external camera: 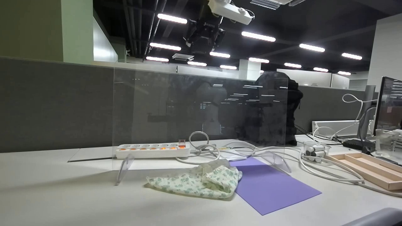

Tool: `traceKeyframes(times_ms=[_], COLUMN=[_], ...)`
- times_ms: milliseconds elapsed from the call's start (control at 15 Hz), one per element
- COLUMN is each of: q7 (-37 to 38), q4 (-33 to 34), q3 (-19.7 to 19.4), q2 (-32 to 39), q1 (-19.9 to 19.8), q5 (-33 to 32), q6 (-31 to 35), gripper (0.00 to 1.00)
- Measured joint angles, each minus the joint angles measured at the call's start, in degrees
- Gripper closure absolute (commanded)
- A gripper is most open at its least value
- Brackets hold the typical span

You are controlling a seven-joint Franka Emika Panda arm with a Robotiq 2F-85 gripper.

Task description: Put the towel on top of the colourless screen

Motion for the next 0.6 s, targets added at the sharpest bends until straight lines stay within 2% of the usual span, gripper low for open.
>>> traceKeyframes(times_ms=[333, 600], q7=[-5.16, -6.46], q4=[-2.48, -6.32], q3=[0.65, 1.32], q2=[0.08, 0.03], q1=[2.84, 4.07], q5=[5.05, 6.50], q6=[-7.41, -10.32], gripper=[0.00, 0.00])
